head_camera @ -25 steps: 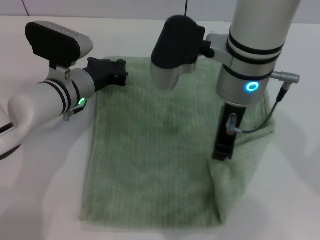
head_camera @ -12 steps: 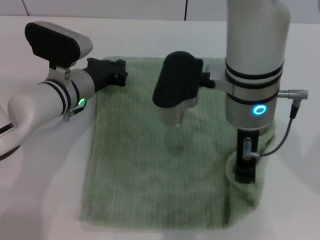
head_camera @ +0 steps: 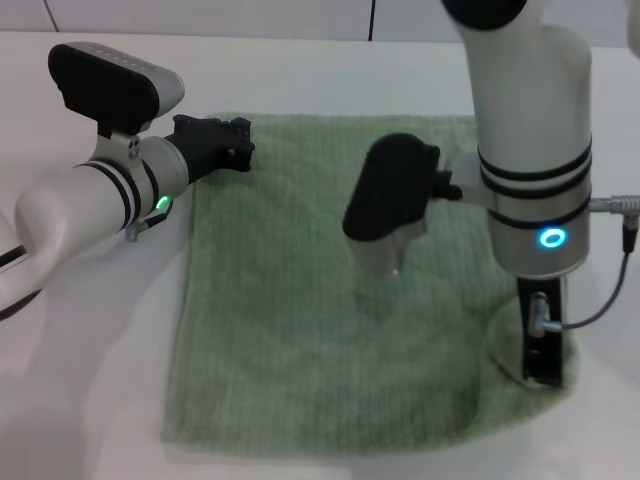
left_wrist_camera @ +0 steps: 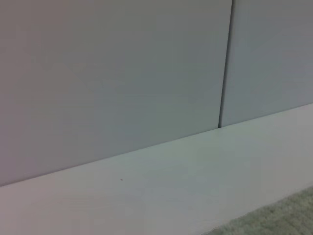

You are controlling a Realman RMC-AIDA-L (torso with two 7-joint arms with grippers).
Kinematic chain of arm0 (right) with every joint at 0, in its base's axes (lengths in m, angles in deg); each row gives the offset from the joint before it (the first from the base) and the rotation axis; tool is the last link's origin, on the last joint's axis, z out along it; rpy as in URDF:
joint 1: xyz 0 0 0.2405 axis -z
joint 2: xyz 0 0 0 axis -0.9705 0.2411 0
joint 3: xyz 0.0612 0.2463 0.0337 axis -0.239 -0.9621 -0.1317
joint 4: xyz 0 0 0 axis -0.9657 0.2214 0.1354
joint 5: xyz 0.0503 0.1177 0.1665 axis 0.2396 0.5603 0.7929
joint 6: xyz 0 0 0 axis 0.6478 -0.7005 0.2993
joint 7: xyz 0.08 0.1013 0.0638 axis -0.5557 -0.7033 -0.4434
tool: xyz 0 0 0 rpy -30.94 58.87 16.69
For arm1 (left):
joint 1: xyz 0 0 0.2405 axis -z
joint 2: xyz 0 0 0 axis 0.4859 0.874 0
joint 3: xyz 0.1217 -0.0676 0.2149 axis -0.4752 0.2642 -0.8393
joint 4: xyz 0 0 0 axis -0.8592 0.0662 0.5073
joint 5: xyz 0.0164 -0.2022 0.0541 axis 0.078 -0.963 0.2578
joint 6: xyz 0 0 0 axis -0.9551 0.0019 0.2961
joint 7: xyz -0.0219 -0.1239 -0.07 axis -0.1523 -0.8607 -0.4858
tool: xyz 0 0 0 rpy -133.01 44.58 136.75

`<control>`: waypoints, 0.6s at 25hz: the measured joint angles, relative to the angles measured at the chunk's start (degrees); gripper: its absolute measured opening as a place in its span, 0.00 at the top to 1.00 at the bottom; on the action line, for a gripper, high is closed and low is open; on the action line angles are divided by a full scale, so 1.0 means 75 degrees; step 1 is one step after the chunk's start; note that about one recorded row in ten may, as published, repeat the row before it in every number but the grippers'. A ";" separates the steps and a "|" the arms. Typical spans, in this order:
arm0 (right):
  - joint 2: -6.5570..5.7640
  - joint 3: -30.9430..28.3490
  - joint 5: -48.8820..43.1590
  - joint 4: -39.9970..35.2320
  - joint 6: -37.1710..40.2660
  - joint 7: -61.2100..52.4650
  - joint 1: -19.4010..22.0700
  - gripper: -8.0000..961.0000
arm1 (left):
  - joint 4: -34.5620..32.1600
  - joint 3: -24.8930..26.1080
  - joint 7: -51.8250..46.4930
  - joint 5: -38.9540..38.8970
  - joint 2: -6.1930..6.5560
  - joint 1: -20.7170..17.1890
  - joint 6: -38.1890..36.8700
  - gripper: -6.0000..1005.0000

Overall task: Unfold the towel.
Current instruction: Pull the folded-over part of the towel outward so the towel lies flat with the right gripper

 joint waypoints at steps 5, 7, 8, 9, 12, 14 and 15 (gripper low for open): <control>0.0021 0.0179 0.0027 0.0274 -0.0025 -0.0035 -0.0026 0.96 | 0.0000 0.0010 0.0000 0.0000 0.0000 0.0000 0.0002 0.96; 0.0025 0.0188 0.0064 0.0320 -0.0026 -0.0038 -0.0033 0.96 | 0.0000 0.0018 0.0033 0.0000 0.0000 0.0001 0.0003 0.96; 0.0037 0.0224 0.0216 0.0366 -0.0027 -0.0037 -0.0051 0.96 | 0.0000 0.0023 0.0055 0.0000 0.0000 0.0003 0.0003 0.96; 0.0037 0.0224 0.0216 0.0366 -0.0027 -0.0037 -0.0051 0.96 | 0.0000 0.0023 0.0055 0.0000 0.0000 0.0003 0.0003 0.96; 0.0056 0.0308 0.0424 0.0357 0.0007 0.0011 -0.0089 0.95 | 0.0000 0.0034 0.0119 0.0000 0.0000 0.0041 0.0003 0.96; 0.0060 0.0325 0.0506 0.0346 0.0086 0.0129 -0.0095 0.95 | 0.0000 0.0033 0.0177 0.0000 0.0000 0.0057 0.0003 0.96; 0.0060 0.0325 0.0506 0.0346 0.0086 0.0129 -0.0095 0.95 | 0.0000 0.0033 0.0177 0.0000 0.0000 0.0057 0.0003 0.96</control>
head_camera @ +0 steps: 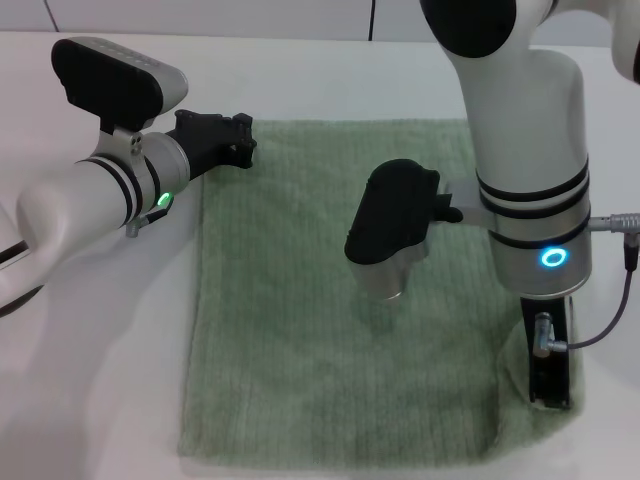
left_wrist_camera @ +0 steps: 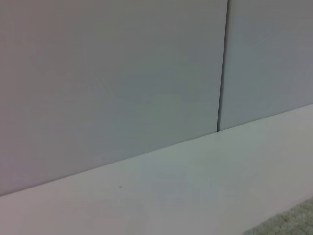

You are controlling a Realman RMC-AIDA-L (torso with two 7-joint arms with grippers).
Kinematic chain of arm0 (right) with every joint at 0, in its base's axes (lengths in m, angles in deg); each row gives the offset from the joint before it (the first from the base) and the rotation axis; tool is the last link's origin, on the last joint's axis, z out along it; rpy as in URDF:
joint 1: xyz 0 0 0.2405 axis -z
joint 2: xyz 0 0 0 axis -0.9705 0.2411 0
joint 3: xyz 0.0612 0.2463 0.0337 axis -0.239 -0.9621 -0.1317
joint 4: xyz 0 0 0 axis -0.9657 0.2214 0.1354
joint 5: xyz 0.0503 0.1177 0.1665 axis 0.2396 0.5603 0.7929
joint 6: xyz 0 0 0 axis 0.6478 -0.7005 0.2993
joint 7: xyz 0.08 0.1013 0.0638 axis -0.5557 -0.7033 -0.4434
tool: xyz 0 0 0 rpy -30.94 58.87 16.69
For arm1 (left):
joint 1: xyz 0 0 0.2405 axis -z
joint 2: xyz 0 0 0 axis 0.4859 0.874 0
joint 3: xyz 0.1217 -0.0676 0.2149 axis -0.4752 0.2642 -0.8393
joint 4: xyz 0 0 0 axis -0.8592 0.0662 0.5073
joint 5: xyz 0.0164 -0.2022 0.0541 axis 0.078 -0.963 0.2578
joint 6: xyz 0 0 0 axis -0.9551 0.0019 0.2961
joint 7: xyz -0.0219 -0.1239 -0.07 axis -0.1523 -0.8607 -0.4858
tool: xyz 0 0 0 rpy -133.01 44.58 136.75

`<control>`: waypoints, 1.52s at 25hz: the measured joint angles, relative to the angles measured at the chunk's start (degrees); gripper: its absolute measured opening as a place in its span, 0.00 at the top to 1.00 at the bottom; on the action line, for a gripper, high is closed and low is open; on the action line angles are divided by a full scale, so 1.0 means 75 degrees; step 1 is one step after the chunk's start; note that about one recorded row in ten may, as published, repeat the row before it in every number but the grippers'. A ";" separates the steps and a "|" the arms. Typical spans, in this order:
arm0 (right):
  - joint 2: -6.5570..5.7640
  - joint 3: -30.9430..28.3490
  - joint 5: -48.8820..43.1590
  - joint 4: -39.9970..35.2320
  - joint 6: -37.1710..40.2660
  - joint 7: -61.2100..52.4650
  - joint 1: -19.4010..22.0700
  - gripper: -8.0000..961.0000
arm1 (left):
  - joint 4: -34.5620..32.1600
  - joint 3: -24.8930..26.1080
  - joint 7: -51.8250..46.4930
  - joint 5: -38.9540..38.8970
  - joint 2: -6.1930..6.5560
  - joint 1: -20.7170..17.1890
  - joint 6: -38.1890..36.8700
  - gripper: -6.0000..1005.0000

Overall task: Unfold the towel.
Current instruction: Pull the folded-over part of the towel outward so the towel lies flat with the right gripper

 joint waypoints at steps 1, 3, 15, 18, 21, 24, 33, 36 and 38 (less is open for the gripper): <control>0.0000 -0.0004 0.0005 -0.0004 0.0017 0.0028 0.0000 0.95 | 0.0000 0.0000 0.0000 0.0000 0.0000 0.0001 0.0000 0.96; 0.0000 -0.0003 0.0005 -0.0025 0.0036 0.0083 0.0001 0.95 | 0.0000 -0.0001 0.0000 0.0000 -0.0003 0.0002 0.0000 0.96; -0.0001 0.0090 -0.0011 -0.0056 0.0160 0.0220 -0.0025 0.74 | 0.0068 -0.0035 0.0002 0.0000 -0.0012 0.0000 0.0000 0.96; -0.0001 0.0089 -0.0059 -0.0080 0.0196 0.0221 -0.0043 0.70 | 0.0071 -0.0051 0.0008 0.0000 -0.0012 -0.0044 0.0000 0.96; -0.0001 0.0084 -0.0067 -0.0117 0.0212 0.0227 -0.0073 0.68 | 0.0071 -0.0060 0.0009 0.0000 -0.0012 -0.0061 0.0000 0.96; -0.0003 0.0055 -0.0071 -0.0287 0.0259 0.0225 -0.0119 0.68 | 0.0071 -0.0075 0.0011 0.0000 -0.0012 -0.0067 0.0000 0.96; -0.0012 0.0031 -0.0239 -0.0496 0.0176 0.0159 -0.0241 0.68 | 0.0081 -0.0083 0.0011 0.0000 -0.0011 -0.0081 0.0000 0.96; -0.0010 0.0020 -0.0238 -0.0534 0.0139 0.0153 -0.0278 0.68 | 0.0083 -0.0083 0.0011 0.0000 -0.0012 -0.0086 0.0000 0.96; -0.0023 -0.0045 -0.0270 -0.0759 0.0136 0.0083 -0.0350 0.68 | 0.0083 -0.0083 0.0011 0.0000 -0.0011 -0.0091 0.0000 0.96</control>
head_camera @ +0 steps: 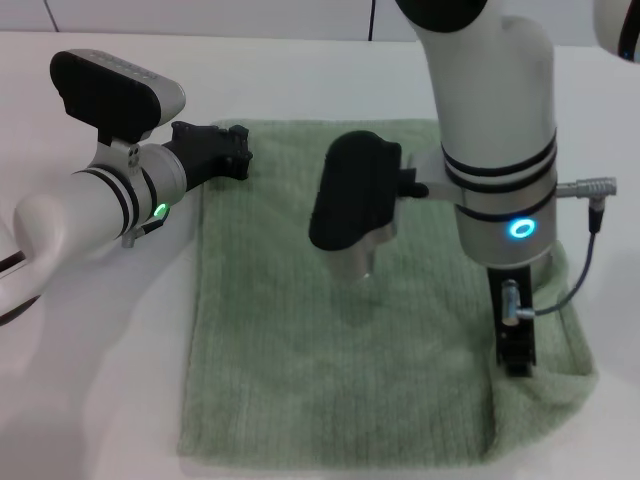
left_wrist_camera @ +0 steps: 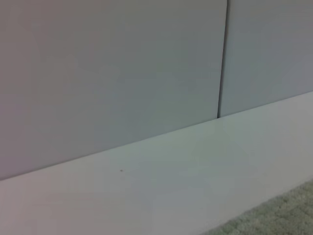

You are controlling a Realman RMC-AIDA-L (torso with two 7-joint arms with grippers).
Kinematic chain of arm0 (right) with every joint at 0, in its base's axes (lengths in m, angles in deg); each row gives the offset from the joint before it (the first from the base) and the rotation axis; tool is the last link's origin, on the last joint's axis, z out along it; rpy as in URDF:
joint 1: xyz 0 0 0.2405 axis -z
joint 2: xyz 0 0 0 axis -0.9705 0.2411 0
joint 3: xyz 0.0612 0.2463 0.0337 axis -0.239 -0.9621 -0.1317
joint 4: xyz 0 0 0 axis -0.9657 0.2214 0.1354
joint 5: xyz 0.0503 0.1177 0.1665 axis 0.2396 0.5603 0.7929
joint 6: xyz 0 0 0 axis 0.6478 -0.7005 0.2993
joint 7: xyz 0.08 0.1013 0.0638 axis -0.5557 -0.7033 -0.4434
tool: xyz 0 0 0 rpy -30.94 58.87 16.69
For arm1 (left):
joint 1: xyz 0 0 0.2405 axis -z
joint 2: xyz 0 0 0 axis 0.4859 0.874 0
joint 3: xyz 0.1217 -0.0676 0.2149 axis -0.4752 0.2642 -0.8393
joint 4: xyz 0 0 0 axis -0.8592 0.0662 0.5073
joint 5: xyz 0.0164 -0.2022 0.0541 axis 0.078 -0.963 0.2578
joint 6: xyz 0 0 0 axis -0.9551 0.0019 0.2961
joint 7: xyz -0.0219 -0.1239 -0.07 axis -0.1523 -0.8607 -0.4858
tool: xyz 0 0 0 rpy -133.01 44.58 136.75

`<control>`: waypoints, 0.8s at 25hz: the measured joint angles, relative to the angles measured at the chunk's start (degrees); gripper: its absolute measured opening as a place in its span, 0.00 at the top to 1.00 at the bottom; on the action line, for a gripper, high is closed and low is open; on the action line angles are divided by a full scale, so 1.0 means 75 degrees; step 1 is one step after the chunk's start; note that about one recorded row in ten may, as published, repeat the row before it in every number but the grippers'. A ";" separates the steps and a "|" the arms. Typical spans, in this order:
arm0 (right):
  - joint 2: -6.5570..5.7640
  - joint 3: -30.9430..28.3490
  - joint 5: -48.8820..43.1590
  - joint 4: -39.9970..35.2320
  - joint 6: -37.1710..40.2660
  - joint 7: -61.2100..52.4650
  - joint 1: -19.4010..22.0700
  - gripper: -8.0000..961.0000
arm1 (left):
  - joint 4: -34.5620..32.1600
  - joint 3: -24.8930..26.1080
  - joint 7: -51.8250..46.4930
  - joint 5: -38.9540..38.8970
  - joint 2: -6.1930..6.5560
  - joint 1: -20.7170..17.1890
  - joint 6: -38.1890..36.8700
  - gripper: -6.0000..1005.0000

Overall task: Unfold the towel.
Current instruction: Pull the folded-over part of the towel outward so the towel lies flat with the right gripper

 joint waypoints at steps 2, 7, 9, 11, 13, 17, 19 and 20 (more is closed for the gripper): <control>-0.0007 -0.0028 -0.0018 -0.0110 0.0002 -0.0024 -0.0016 0.68 | 0.0000 0.0001 0.0000 0.0000 0.0000 -0.0004 0.0000 0.96; -0.0019 -0.0077 -0.0036 -0.0518 0.0074 -0.0089 -0.0047 0.68 | 0.0000 0.0001 0.0000 0.0000 -0.0001 -0.0004 0.0000 0.96; -0.0010 -0.0037 -0.0036 -0.0372 0.0189 0.0003 -0.0045 0.68 | -0.0007 0.0001 0.0000 0.0000 -0.0001 -0.0004 -0.0002 0.96; 0.0005 0.0034 -0.0036 -0.0127 0.0287 0.0115 -0.0045 0.68 | -0.0012 0.0001 0.0000 0.0000 -0.0001 -0.0008 -0.0003 0.96; 0.0014 0.0097 -0.0014 0.0146 0.0363 0.0208 -0.0052 0.68 | -0.0015 0.0001 0.0000 0.0000 -0.0001 -0.0010 -0.0003 0.96; 0.0017 0.0123 0.0025 0.0677 0.0399 0.0290 -0.0049 0.68 | -0.0032 0.0001 0.0000 0.0000 -0.0001 -0.0013 -0.0004 0.96; 0.0018 0.0132 0.0036 0.0897 0.0361 0.0328 -0.0017 0.68 | -0.0033 0.0001 0.0000 0.0000 -0.0001 -0.0013 -0.0004 0.96; 0.0020 0.0202 0.0073 0.1112 0.0310 0.0344 0.0039 0.68 | -0.0035 0.0001 -0.0001 0.0000 -0.0001 -0.0013 -0.0002 0.96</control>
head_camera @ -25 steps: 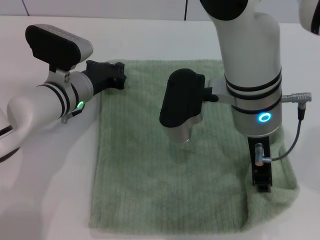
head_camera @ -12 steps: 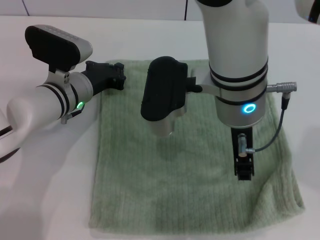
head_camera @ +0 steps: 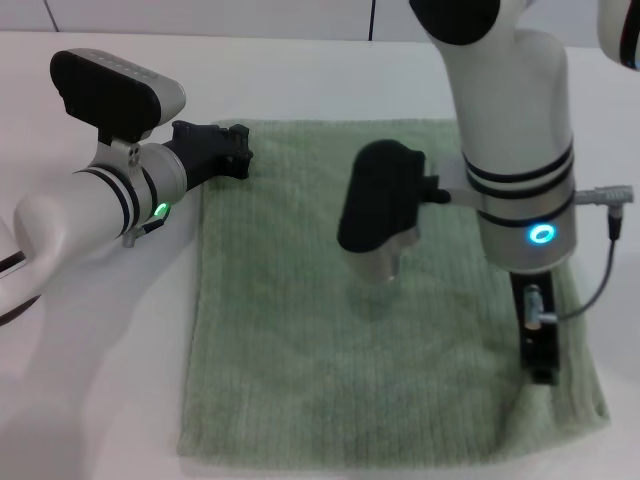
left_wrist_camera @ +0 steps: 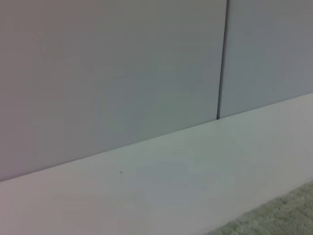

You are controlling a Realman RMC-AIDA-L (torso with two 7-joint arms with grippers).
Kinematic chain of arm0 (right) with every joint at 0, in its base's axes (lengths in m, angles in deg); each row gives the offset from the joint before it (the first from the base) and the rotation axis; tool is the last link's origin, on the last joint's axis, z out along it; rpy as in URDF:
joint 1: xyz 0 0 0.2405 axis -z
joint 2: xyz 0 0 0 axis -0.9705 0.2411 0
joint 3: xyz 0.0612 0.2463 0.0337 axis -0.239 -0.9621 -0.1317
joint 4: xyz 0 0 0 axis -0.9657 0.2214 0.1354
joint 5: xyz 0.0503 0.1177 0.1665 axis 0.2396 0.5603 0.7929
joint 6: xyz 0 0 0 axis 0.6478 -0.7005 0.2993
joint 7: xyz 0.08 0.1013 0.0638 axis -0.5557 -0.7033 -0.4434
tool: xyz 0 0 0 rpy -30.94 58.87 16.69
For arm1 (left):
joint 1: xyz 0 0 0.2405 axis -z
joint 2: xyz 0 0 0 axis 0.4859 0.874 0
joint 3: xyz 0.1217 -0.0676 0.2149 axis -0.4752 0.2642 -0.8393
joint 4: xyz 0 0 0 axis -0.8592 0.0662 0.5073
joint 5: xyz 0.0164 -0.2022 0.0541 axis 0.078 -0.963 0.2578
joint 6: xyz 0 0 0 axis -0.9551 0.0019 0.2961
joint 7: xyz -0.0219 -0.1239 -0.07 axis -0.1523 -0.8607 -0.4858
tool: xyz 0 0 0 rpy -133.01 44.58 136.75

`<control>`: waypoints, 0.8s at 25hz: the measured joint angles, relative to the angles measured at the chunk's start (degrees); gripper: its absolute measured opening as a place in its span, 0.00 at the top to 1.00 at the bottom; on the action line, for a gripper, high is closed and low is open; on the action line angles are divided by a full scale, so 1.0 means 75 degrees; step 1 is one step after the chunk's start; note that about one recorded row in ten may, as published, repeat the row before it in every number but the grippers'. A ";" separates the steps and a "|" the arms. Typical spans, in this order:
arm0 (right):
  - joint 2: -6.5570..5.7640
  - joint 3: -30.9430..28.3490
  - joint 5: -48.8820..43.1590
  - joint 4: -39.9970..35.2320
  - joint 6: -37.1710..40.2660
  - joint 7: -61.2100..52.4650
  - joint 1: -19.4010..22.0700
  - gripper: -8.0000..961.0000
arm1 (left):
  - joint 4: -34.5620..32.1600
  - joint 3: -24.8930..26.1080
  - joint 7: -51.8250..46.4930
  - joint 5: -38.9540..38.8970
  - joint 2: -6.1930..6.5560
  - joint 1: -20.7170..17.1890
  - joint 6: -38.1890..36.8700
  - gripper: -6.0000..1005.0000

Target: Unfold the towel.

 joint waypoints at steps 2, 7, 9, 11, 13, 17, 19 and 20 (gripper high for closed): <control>0.0001 0.0056 0.0037 0.0076 -0.0022 0.0002 0.0034 0.68 | -0.0001 0.0000 0.0000 0.0000 0.0000 0.0000 0.0000 0.96; 0.0003 0.0375 0.0371 0.0384 -0.0168 0.0019 0.0280 0.68 | -0.0001 0.0000 -0.0014 0.0000 0.0001 -0.0013 0.0003 0.95; 0.0003 0.0427 0.0389 0.0401 -0.0253 0.0017 0.0363 0.68 | 0.0004 0.0000 -0.0015 0.0000 0.0001 -0.0014 0.0003 0.95; -0.0002 0.0381 0.0285 0.0315 -0.0268 -0.0027 0.0368 0.68 | 0.0011 0.0001 -0.0015 0.0000 0.0002 -0.0015 0.0003 0.95; -0.0042 0.0139 0.0023 0.0008 -0.0197 -0.0111 0.0348 0.68 | 0.0015 0.0003 -0.0014 0.0000 0.0009 -0.0020 0.0003 0.95; -0.0054 -0.0878 -0.0984 -0.1154 0.0105 -0.0149 0.0497 0.68 | 0.0011 0.0010 -0.0013 0.0000 0.0013 -0.0024 0.0003 0.95; -0.0030 -0.1016 -0.1223 -0.1599 0.0496 -0.0130 0.0616 0.68 | -0.0004 0.0019 -0.0012 0.0000 0.0012 -0.0042 -0.0003 0.95; -0.0024 -0.0987 -0.1265 -0.2050 0.1027 -0.0131 0.0798 0.68 | -0.0016 0.0033 -0.0013 0.0000 0.0012 -0.0062 -0.0018 0.95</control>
